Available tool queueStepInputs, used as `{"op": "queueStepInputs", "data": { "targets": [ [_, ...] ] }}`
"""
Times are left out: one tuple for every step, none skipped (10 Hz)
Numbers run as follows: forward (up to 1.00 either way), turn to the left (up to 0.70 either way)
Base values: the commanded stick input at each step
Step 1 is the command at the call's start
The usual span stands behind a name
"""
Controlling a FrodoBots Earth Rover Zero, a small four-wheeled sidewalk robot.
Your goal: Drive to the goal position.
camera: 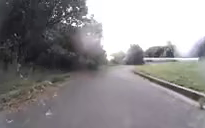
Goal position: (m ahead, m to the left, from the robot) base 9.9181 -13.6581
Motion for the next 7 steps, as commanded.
{"op": "queueStepInputs", "data": {
  "targets": [
    [1.0, 0.0],
    [1.0, 0.0],
    [1.0, -0.12],
    [1.0, -0.21],
    [1.0, -0.29],
    [1.0, -0.31],
    [1.0, -0.2]
  ]
}}
